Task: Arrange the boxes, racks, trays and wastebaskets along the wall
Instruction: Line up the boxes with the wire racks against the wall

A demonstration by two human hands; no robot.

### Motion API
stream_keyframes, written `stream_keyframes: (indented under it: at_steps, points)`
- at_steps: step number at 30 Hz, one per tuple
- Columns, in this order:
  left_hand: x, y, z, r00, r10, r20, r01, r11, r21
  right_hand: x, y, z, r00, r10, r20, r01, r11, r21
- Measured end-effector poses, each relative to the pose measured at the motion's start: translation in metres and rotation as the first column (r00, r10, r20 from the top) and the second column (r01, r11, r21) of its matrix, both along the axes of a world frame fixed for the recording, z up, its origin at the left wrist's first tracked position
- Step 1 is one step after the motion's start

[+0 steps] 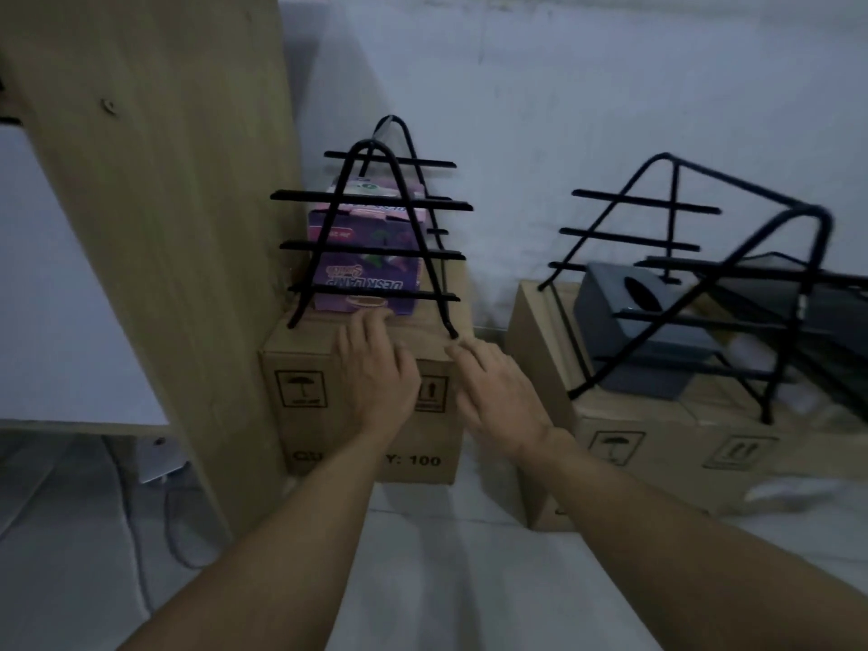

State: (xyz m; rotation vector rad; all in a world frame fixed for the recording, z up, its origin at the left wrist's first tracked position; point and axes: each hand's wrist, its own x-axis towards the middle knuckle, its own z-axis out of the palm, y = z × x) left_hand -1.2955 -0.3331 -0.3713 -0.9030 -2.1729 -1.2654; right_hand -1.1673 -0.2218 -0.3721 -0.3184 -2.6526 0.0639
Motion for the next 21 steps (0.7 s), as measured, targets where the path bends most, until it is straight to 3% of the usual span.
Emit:
stream_keyframes:
  at_steps: [3, 6, 8, 10, 12, 16, 21]
  points:
    - [0.034, 0.026, 0.007, 0.992, -0.121, -0.047, 0.121, 0.993, -0.005, 0.038, 0.011, 0.010, 0.998, -0.062, -0.028, 0.064, 0.996, 0.056]
    - [0.064, 0.048, 0.001, 0.964, -0.262, -0.045, 0.261, 0.965, -0.018, 0.081, 0.019, 0.004, 0.985, -0.142, -0.094, 0.140, 0.990, -0.020]
    - [0.085, 0.063, -0.004, 0.941, -0.339, -0.013, 0.339, 0.941, -0.028, 0.112, 0.028, -0.006, 0.989, -0.137, -0.050, 0.136, 0.991, -0.021]
    - [0.111, 0.078, -0.008, 0.898, -0.441, 0.002, 0.439, 0.894, -0.085, 0.146, 0.047, -0.010, 0.991, -0.114, 0.065, 0.110, 0.991, 0.074]
    - [0.136, 0.094, -0.008, 0.855, -0.519, 0.017, 0.514, 0.841, -0.166, 0.184, 0.070, -0.001, 0.977, -0.203, 0.062, 0.199, 0.978, 0.063]
    - [0.163, 0.113, -0.011, 0.851, -0.493, 0.182, 0.521, 0.837, -0.169, 0.246, 0.111, 0.004, 0.922, -0.386, 0.042, 0.384, 0.923, 0.033]
    - [0.174, 0.121, -0.009, 0.807, -0.445, 0.388, 0.509, 0.857, -0.077, 0.285, 0.155, -0.003, 0.790, -0.612, -0.036, 0.602, 0.785, -0.150]
